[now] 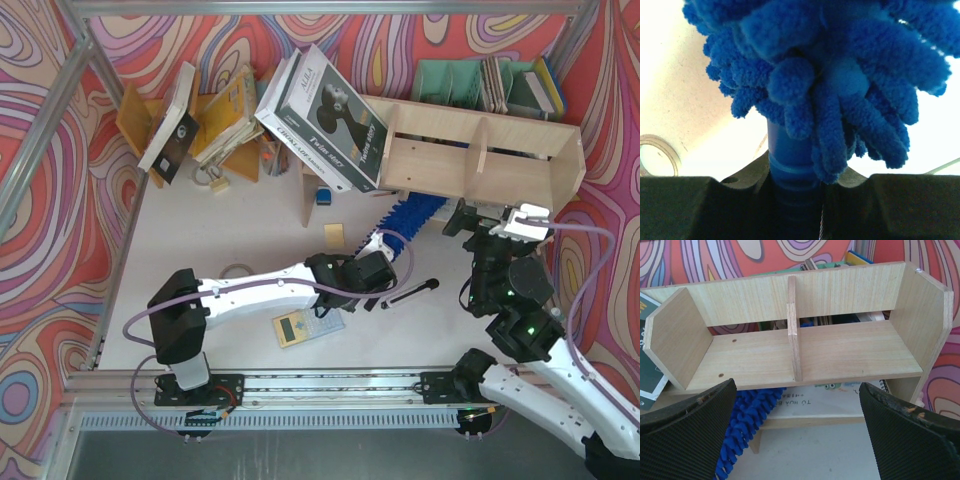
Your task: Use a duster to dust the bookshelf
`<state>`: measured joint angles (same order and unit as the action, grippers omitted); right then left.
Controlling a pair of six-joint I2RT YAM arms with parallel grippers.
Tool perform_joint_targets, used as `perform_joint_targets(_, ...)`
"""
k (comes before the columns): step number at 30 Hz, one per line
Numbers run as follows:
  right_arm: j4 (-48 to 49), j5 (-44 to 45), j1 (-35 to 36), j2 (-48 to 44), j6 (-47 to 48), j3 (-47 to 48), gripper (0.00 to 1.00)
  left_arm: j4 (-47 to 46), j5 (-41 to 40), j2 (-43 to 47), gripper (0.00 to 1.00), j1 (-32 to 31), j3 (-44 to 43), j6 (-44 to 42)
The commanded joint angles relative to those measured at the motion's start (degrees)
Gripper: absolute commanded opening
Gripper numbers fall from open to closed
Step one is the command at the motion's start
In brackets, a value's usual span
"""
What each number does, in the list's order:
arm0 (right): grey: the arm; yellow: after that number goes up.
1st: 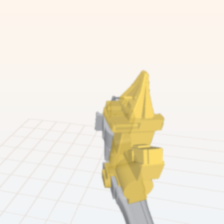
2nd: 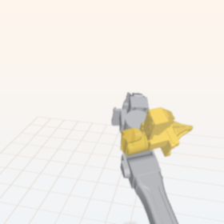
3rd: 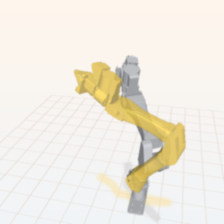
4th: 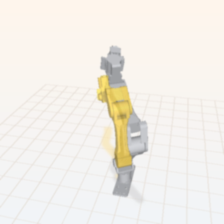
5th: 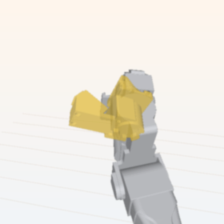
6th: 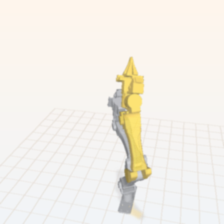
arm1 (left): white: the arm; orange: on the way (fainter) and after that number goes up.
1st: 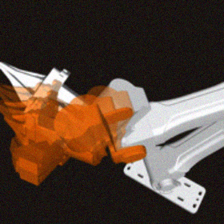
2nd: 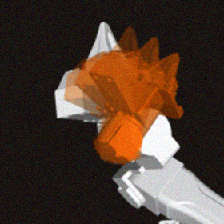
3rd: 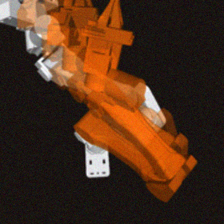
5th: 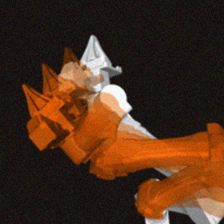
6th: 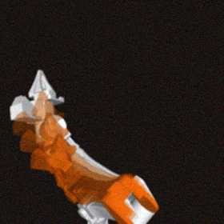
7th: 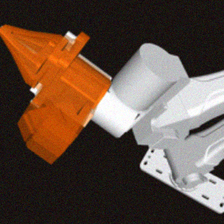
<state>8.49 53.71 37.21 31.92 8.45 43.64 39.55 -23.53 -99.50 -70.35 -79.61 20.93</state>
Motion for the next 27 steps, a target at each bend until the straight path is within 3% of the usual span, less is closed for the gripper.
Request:
perform_joint_targets(1, -4.37, 0.41, 0.24, 1.67, -2.20, 5.72, 0.99, -4.01, 0.51, 0.21, 0.00, 1.27, -2.86, 1.46)
perform_joint_targets(6, -10.95, -1.06, 0.23, 5.32, -0.12, 11.82, 0.99, -4.22, -0.62, -0.12, 0.00, -0.86, -3.90, 2.21)
perform_joint_targets(9, -6.43, -1.83, 0.23, 4.56, 4.60, 8.83, 0.99, -3.83, -2.68, -0.92, 0.00, -2.64, -5.11, 3.65)
perform_joint_targets(27, -5.85, -4.05, 0.23, -1.25, 1.40, 3.60, 0.99, -11.35, -2.20, 3.01, 0.00, -4.18, 1.48, 7.42)
